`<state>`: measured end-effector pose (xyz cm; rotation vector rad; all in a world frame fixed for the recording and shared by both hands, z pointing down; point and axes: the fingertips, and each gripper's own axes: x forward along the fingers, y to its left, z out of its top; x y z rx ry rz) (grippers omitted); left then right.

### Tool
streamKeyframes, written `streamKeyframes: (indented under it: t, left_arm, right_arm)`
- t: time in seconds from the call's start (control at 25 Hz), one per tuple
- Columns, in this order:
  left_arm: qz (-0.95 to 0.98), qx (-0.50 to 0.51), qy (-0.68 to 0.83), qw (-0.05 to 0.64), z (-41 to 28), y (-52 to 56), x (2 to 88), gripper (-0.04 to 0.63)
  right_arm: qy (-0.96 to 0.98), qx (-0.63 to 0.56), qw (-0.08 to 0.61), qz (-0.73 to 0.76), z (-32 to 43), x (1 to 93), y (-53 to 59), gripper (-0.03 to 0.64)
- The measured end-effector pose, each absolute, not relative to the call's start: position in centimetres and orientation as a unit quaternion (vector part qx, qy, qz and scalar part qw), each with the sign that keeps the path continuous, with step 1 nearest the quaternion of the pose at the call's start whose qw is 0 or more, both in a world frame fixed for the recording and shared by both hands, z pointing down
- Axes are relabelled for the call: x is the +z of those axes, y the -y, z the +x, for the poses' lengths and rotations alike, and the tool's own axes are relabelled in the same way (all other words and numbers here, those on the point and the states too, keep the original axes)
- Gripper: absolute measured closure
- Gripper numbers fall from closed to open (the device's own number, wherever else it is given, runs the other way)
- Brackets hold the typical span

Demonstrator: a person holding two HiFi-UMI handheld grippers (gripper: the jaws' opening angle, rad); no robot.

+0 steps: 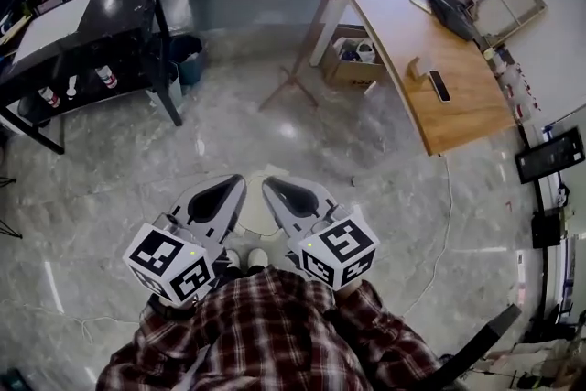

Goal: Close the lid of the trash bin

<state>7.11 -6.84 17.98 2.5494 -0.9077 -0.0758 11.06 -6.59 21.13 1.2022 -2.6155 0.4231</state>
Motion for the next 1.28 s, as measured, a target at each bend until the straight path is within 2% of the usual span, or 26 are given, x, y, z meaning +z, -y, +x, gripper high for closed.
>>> streamKeyframes:
  t: [0.28,1.28]
  left_arm:
    - [0.926,-0.032,0.317,0.202,8.4,5.0,16.2,0.586]
    - [0.917,-0.029,0.336,0.211,8.1,5.2,16.8,0.585]
  right_arm:
    - [0.892,0.122,0.052,0.432,12.6,16.3,4.9,0.598]
    - [0.901,0.127,0.061,0.41,12.4,16.9,5.3,0.604]
